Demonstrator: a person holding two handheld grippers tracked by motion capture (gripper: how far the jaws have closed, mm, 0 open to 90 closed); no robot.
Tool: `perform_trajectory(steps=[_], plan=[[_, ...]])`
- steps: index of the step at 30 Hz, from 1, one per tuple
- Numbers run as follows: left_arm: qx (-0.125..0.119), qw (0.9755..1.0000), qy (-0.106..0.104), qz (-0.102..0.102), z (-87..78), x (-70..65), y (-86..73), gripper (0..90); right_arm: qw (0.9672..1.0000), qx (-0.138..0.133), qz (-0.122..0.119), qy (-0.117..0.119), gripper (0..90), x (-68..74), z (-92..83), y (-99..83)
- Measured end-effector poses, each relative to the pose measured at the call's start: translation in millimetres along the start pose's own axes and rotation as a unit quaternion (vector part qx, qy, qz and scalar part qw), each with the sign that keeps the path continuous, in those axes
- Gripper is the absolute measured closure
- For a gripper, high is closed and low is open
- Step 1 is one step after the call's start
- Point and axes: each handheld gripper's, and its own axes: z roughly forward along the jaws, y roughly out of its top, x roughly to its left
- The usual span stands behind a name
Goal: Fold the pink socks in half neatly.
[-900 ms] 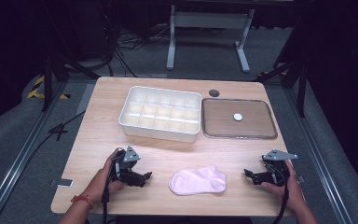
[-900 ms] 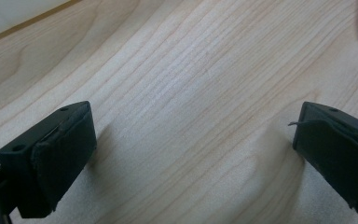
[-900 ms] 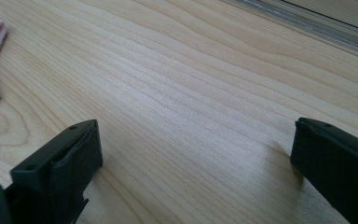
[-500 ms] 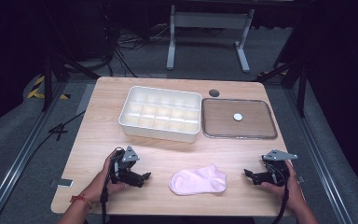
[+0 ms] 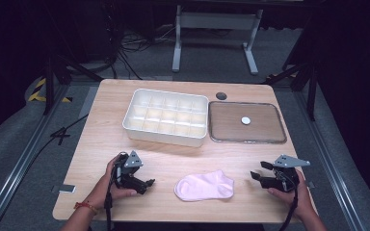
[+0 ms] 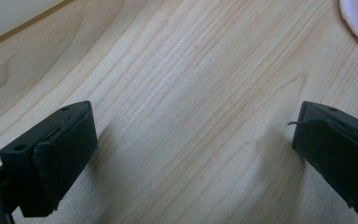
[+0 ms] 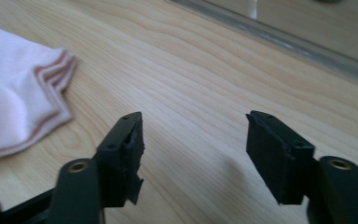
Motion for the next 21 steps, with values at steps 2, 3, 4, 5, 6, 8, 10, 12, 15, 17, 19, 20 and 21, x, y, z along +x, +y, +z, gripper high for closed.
perform_trajectory(steps=[2, 3, 4, 5, 6, 8, 10, 12, 15, 17, 19, 20, 21], plan=[[0.0, 1.0, 0.0, 0.0, 0.0, 0.0, 0.0, 0.1, 0.9996, -0.011, -0.01, 0.025, 52.6, 7.8, -2.3, 5.3], [0.0, 1.0, 0.0, 0.0, 0.0, 0.0, 0.0, 0.1, 0.9996, -0.011, -0.01, 0.025, 52.6, 7.8, -2.3, 5.3], [0.0, 1.0, 0.0, 0.0, 0.0, 0.0, 0.1, 0.1, 0.9993, -0.017, -0.018, 0.029, 54.7, 12.6, -3.1, 8.0], [0.0, 1.0, 0.001, -0.001, 0.1, -0.2, 0.1, 0.0, 0.9981, -0.027, -0.032, 0.046, 61.4, 21.5, -4.2, 13.4], [0.001, 1.0, 0.001, -0.002, 0.0, -0.4, 0.2, 0.0, 0.9977, -0.027, -0.037, 0.05, 62.1, 24.2, -4.6, 15.0], [0.002, 1.0, 0.002, -0.003, 0.2, -1.0, 0.3, 0.1, 0.9965, -0.033, -0.044, 0.063, 64.6, 30.5, -4.5, 18.4], [0.002, 1.0, 0.004, 0.001, -0.2, -0.6, 0.6, 0.1, 0.9951, -0.039, -0.052, 0.075, 68.4, 38.0, -3.4, 21.2], [0.006, 1.0, 0.007, 0.001, -0.5, -1.0, 1.6, 0.4, 0.9937, -0.038, -0.064, 0.084, 73.6, 44.9, -1.4, 23.4], [0.012, 0.9999, 0.008, 0.0, -1.5, -4.5, 4.2, 4.0, 0.9894, -0.037, -0.092, 0.106, 81.5, 61.6, 4.4, 29.5], [0.011, 0.9999, 0.006, 0.001, -2.3, -7.2, 6.1, 9.7, 0.9861, -0.036, -0.109, 0.121, 83.9, 72.2, 8.8, 33.6], [0.009, 0.9999, 0.003, -0.004, -1.9, -9.2, 6.9, 15.6, 0.984, -0.034, -0.121, 0.126, 84.9, 78.9, 11.7, 35.7], [0.011, 0.9999, 0.002, -0.006, -1.7, -11.5, 9.0, 15.6, 0.9818, -0.032, -0.132, 0.133, 85.8, 85.2, 15.1, 37.2], [0.012, 0.9999, -0.002, -0.008, -1.8, -13.2, 10.8, 17.9, 0.9791, -0.025, -0.144, 0.141, 86.4, 92.7, 20.4, 38.1]])
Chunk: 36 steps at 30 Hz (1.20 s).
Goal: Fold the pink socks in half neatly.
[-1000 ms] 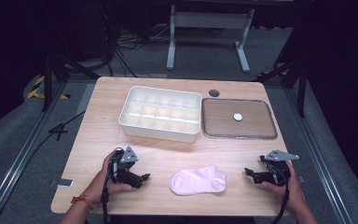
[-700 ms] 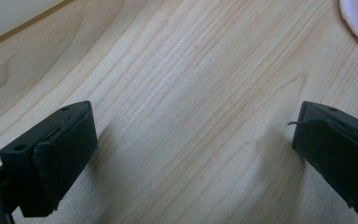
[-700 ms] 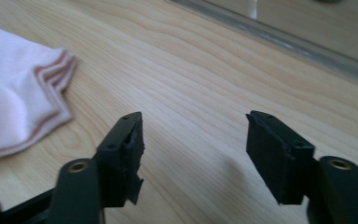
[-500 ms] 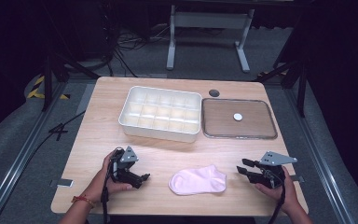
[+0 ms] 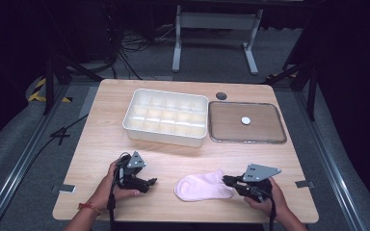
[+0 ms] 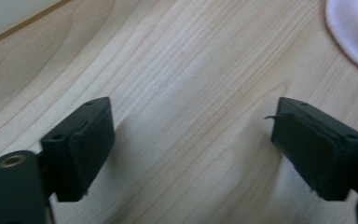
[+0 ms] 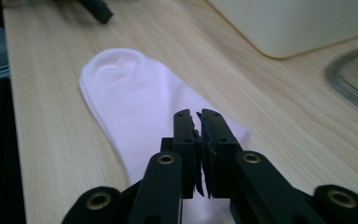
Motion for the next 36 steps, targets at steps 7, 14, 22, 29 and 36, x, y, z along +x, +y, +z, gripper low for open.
perform_trajectory(steps=[7, 14, 22, 29, 36], plan=[[-0.05, 0.997, -0.06, 0.002, 1.2, -30.2, 20.5, 31.6, 0.9988, 0.021, -0.018, 0.04, 89.0, 15.4, 28.5, 4.5], [-0.046, 0.9958, -0.072, 0.032, 17.7, -61.6, 36.3, 34.3, 0.9977, 0.047, -0.021, 0.043, 89.3, 19.7, 41.9, -2.5], [-0.03, 0.9959, -0.073, 0.046, 31.2, -66.5, 41.9, 37.2, 0.9981, 0.042, -0.017, 0.041, 89.6, 22.9, 43.8, -3.7], [-0.009, 0.9958, -0.066, 0.063, 38.5, -66.8, 42.8, 35.4, 0.9982, 0.043, -0.023, 0.035, 89.6, 25.4, 44.0, -3.4], [-0.005, 0.9949, -0.071, 0.072, 37.6, -68.2, 43.9, 42.5, 0.998, 0.047, -0.037, 0.021, 89.5, 28.6, 43.4, -0.1]])
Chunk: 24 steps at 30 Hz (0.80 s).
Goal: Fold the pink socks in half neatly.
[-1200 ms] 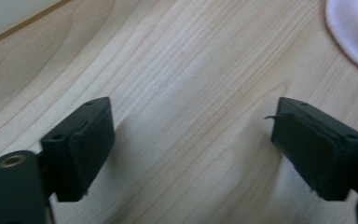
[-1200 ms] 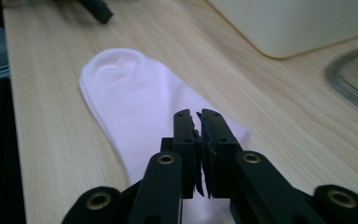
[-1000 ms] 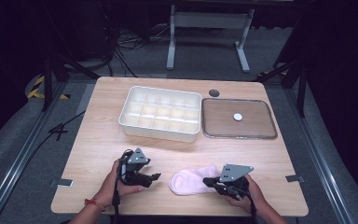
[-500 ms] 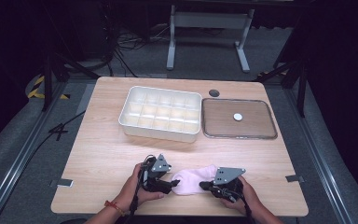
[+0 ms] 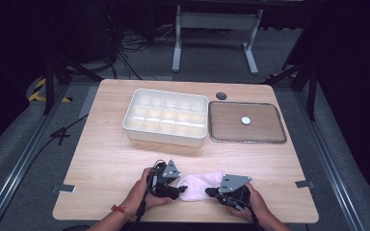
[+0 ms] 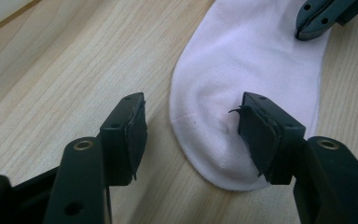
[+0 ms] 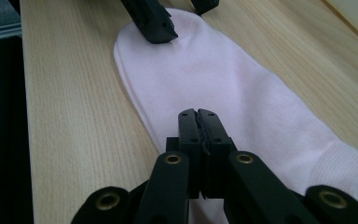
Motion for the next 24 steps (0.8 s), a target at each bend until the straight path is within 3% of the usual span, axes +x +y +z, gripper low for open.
perform_trajectory(steps=[4, 8, 11, 13, 15, 19, 24], plan=[[0.004, 1.0, -0.002, -0.001, -2.2, 2.1, -0.5, 48.7, 0.9994, -0.026, 0.014, -0.016, 89.7, -1.2, -1.3, 7.6], [0.006, 1.0, -0.002, -0.002, -3.4, 3.7, -0.7, 51.7, 0.9996, -0.003, 0.016, -0.022, 89.7, -1.4, 9.4, 8.2], [0.007, 0.9999, -0.002, -0.008, -4.8, 6.8, -1.2, 54.7, 0.9996, -0.003, 0.02, -0.021, 89.8, -2.2, 13.7, 7.9], [0.002, 0.9994, -0.002, -0.033, -6.4, 12.0, -3.3, 54.6, 0.9996, -0.005, 0.021, -0.02, 89.9, -2.5, 13.8, 7.2], [-0.001, 0.9992, -0.001, -0.04, -7.0, 14.8, -4.2, 54.7, 0.9994, -0.007, 0.025, -0.02, 90.0, -1.8, 13.7, 6.3], [0.005, 0.9995, 0.009, -0.029, -5.9, 11.8, -1.9, 56.9, 0.9996, -0.008, 0.021, -0.02, 90.0, -2.5, 14.2, 6.5], [0.004, 0.9995, -0.003, -0.03, -5.7, 10.2, -1.4, 65.5, 0.9996, -0.006, 0.018, -0.021, 90.0, -1.7, 14.3, 7.0]])
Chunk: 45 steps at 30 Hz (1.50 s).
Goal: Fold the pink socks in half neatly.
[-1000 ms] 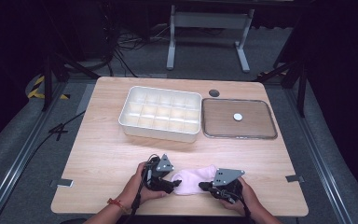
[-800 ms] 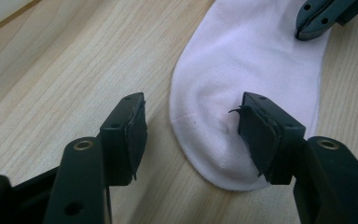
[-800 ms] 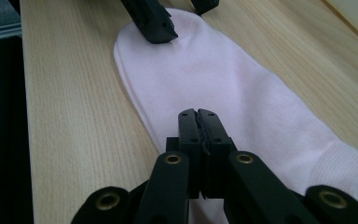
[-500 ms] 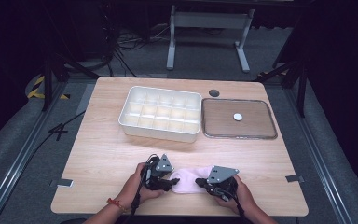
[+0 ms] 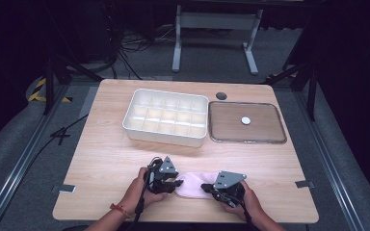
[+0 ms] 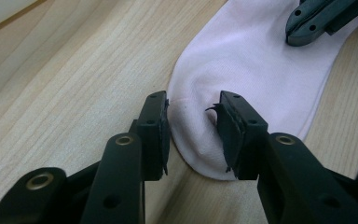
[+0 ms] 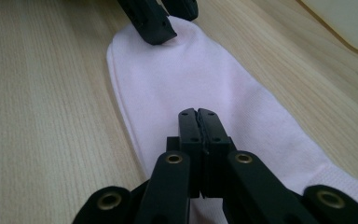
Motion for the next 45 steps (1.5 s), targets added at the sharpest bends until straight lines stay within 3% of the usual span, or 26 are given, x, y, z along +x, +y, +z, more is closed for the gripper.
perform_trajectory(steps=[5, 9, 14, 16, 20, 21, 25, 29, 37, 41, 45], plan=[[-0.008, 0.9998, -0.016, -0.008, 0.4, 2.3, -1.3, 77.8, 1.0, 0.001, 0.003, 0.003, 90.0, -1.0, 0.4, 0.6], [-0.011, 0.9996, -0.022, -0.017, -0.5, 7.4, -2.6, 81.9, 1.0, 0.006, -0.002, 0.001, 90.0, -2.5, 3.7, 4.7], [-0.021, 0.9994, -0.013, -0.025, -4.7, 10.2, -3.7, 82.6, 0.9999, 0.006, 0.007, 0.013, 90.0, -7.0, 9.4, 9.7], [-0.023, 0.9996, -0.01, -0.017, -6.7, 10.3, -3.1, 82.7, 0.9999, 0.01, 0.005, 0.013, 90.0, -8.6, 10.7, 11.5], [-0.037, 0.999, -0.006, -0.023, -11.3, 10.5, -1.9, 82.6, 0.9998, 0.016, -0.002, 0.014, 90.0, -10.1, 13.6, 15.6], [-0.041, 0.9991, -0.003, -0.013, -13.0, 11.0, -1.3, 82.6, 0.9997, 0.017, -0.003, 0.018, 90.0, -11.0, 14.5, 16.8], [-0.067, 0.9975, -0.013, -0.015, -17.5, 10.4, 2.0, 82.6, 0.9994, 0.02, -0.005, 0.026, 90.0, -15.8, 18.4, 20.9], [-0.076, 0.9966, -0.024, -0.02, -19.0, 11.4, 5.1, 82.6, 0.9994, 0.02, -0.006, 0.029, 90.0, -17.6, 20.8, 22.8], [-0.078, 0.9966, -0.024, -0.007, -16.6, 7.2, 16.3, 82.4, 0.9994, 0.015, -0.005, 0.03, 90.0, -18.9, 22.7, 23.3], [-0.073, 0.9971, -0.02, -0.007, -15.3, 6.5, 16.6, 82.4, 0.9995, 0.002, -0.01, 0.03, 89.8, -19.8, 16.3, 23.2], [-0.076, 0.9969, -0.019, -0.008, -15.9, 5.4, 15.7, 82.3, 0.9999, -0.007, -0.007, 0.004, 89.8, -26.5, -3.1, 20.9]])
